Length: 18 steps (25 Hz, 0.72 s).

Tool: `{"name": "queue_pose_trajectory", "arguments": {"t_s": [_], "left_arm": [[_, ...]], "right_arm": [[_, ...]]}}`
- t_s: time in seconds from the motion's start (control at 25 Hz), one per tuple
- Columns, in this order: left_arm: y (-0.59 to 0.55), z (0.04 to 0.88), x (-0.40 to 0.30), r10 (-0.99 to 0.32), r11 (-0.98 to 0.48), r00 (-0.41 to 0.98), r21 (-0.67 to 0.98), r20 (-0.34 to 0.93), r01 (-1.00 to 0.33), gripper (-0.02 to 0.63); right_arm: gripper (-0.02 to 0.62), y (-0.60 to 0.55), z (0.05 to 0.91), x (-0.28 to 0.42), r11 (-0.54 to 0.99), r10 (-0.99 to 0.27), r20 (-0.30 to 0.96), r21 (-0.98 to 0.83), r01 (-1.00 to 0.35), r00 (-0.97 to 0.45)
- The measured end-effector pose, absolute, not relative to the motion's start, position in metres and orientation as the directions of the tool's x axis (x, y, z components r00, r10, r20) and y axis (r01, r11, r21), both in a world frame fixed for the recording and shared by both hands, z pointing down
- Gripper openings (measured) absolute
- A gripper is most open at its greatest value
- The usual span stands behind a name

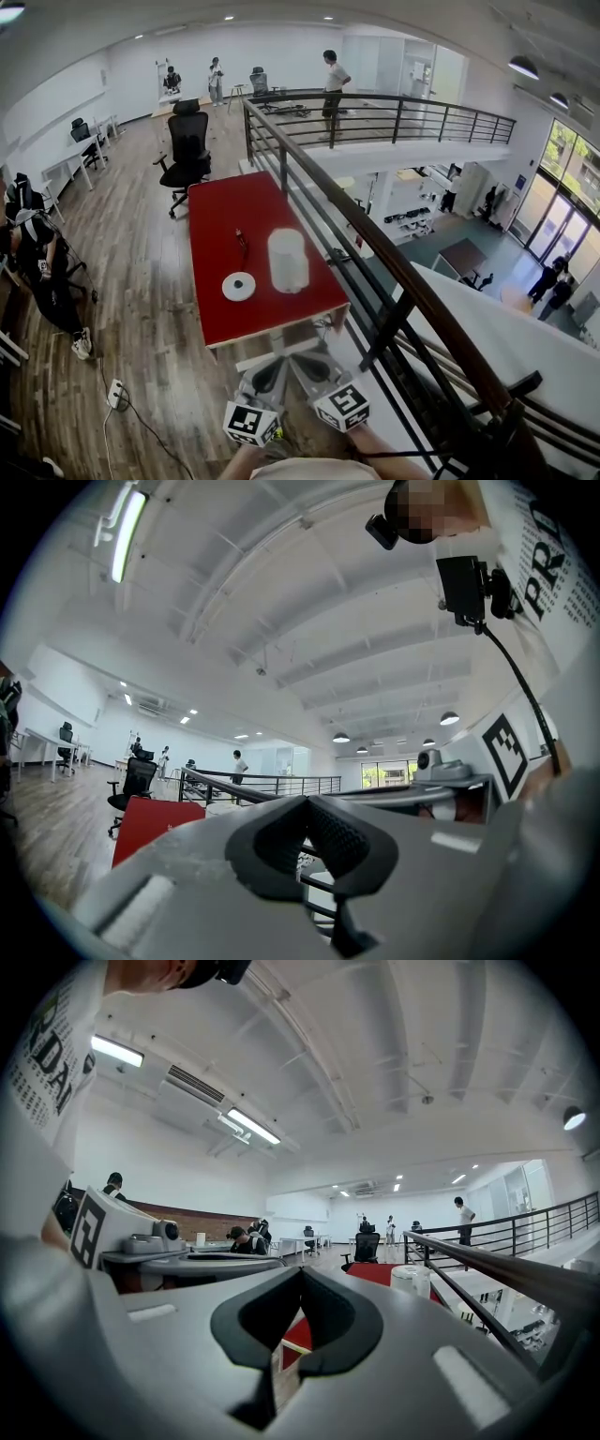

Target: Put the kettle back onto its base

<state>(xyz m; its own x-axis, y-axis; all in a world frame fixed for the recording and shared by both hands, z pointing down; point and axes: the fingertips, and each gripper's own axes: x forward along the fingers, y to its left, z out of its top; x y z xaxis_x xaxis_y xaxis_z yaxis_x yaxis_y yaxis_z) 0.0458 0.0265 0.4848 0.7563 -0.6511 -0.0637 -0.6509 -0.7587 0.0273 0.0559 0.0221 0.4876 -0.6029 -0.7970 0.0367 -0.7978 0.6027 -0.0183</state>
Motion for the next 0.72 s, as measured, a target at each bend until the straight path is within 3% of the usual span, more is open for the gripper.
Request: {"name": "queue_pose_trajectory", "arguments": {"t_s": [0.72], "left_arm": [[-0.082, 0.489, 0.028, -0.606, -0.796, 0.793, 0.062, -0.061, -0.603, -0.009]], "right_arm": [[0.008, -0.090, 0.492, 0.039, 0.548, -0.833, 0.088, 0.003, -0.836, -0.546]]}}
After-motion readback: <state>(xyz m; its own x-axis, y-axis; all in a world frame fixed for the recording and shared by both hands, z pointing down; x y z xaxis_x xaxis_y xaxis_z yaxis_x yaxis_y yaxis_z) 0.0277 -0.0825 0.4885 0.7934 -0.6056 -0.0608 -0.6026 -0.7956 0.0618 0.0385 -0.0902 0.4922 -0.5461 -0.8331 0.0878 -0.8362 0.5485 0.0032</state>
